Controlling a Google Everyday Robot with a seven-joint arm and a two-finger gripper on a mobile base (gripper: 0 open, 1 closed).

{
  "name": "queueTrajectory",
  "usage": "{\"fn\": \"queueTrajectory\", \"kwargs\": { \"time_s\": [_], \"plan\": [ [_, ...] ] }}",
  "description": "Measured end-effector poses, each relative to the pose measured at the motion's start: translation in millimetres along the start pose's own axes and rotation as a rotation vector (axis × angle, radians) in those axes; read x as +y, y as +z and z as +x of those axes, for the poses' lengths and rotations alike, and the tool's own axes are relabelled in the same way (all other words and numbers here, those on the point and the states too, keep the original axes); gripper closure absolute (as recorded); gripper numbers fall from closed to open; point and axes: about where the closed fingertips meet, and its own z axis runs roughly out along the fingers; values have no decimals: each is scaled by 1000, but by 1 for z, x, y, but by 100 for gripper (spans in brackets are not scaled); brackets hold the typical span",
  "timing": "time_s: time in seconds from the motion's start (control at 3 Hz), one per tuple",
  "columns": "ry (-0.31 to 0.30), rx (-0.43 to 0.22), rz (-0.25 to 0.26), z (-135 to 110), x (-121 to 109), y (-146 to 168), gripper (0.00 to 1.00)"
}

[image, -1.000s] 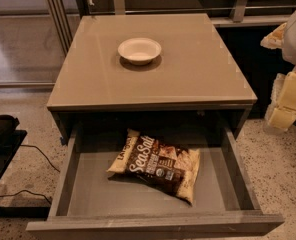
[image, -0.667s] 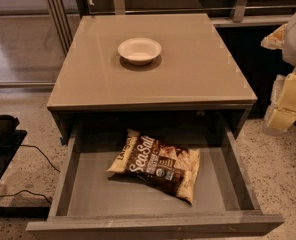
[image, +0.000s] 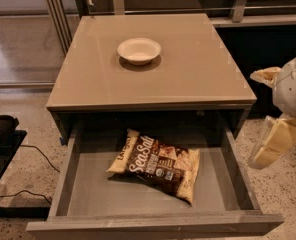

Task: Pick brown chip bag from top drawer and place on counter

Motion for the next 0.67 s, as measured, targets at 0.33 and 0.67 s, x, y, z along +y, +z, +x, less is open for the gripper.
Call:
{"fn": "queueTrajectory", "kwargs": {
  "time_s": [0.33, 0.67],
  "plan": [
    [-5, -112, 7, 9, 16, 37, 0],
    [-10, -156, -9, 12, 26, 73, 0]
  ]
}}
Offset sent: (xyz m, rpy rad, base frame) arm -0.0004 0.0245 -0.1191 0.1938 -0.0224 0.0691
